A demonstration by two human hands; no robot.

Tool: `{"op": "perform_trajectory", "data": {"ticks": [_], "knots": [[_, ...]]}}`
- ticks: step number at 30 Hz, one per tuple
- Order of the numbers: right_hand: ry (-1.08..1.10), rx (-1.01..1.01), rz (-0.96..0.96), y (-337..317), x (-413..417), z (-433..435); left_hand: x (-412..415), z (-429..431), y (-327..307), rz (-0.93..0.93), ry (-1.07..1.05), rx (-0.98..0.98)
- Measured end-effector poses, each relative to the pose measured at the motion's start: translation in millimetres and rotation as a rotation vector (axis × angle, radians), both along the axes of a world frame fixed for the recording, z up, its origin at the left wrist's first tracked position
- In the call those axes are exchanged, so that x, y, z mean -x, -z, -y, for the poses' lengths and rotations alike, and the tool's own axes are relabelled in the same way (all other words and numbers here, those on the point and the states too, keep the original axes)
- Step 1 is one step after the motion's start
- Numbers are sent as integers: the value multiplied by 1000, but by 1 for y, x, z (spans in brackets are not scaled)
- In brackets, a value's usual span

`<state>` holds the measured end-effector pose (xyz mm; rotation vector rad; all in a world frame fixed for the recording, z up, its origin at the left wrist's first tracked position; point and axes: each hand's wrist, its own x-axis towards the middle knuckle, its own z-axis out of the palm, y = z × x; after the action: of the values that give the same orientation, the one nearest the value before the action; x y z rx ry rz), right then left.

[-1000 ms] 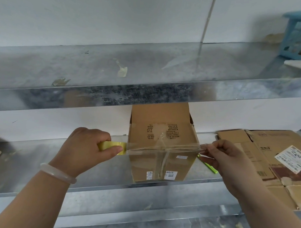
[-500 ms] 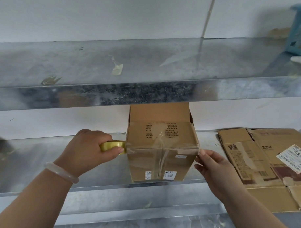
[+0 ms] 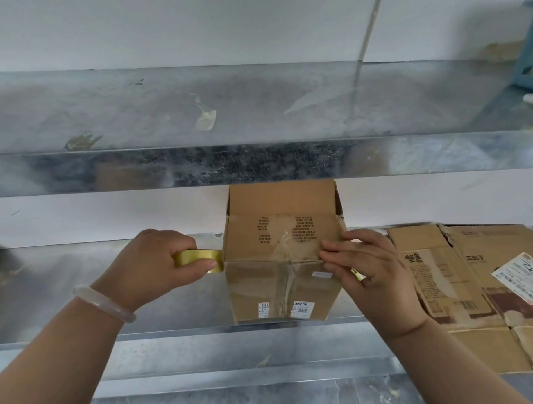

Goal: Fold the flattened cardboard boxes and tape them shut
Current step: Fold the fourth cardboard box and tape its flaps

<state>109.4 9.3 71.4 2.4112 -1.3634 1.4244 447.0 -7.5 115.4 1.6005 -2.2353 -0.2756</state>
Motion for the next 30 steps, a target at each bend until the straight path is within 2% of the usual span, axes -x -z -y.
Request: {"op": "perform_trajectory", "data": {"ticks": [5, 8, 16, 18, 20, 22, 23, 25, 27, 30], "knots": [[70, -86, -215, -16, 0, -1, -1, 0, 6, -67, 14, 13], [165, -63, -360, -28, -15, -5, -3, 3, 6, -1, 14, 65], [-24, -22, -425, -22, -92, -6, -3, 2, 10, 38, 13, 90], [-17, -12, -374, -19, -91, -3, -8, 0, 9, -67, 35, -8], [-15, -9, -362, -16, -90, -1, -14, -2, 8, -281, 57, -116], [-20, 1, -357, -13, -90, 0, -20, -5, 11, -443, 72, -133], [-20, 10, -352, -13, -91, 0, -21, -7, 12, -464, 86, -127], [-19, 35, -338, -12, -91, -1, -23, -8, 12, -428, 133, -112], [-14, 50, -329, -12, -90, -1, -26, -5, 8, -304, 136, -78], [-13, 50, -327, -11, -90, -2, -29, 4, 5, 61, 97, -26]]}}
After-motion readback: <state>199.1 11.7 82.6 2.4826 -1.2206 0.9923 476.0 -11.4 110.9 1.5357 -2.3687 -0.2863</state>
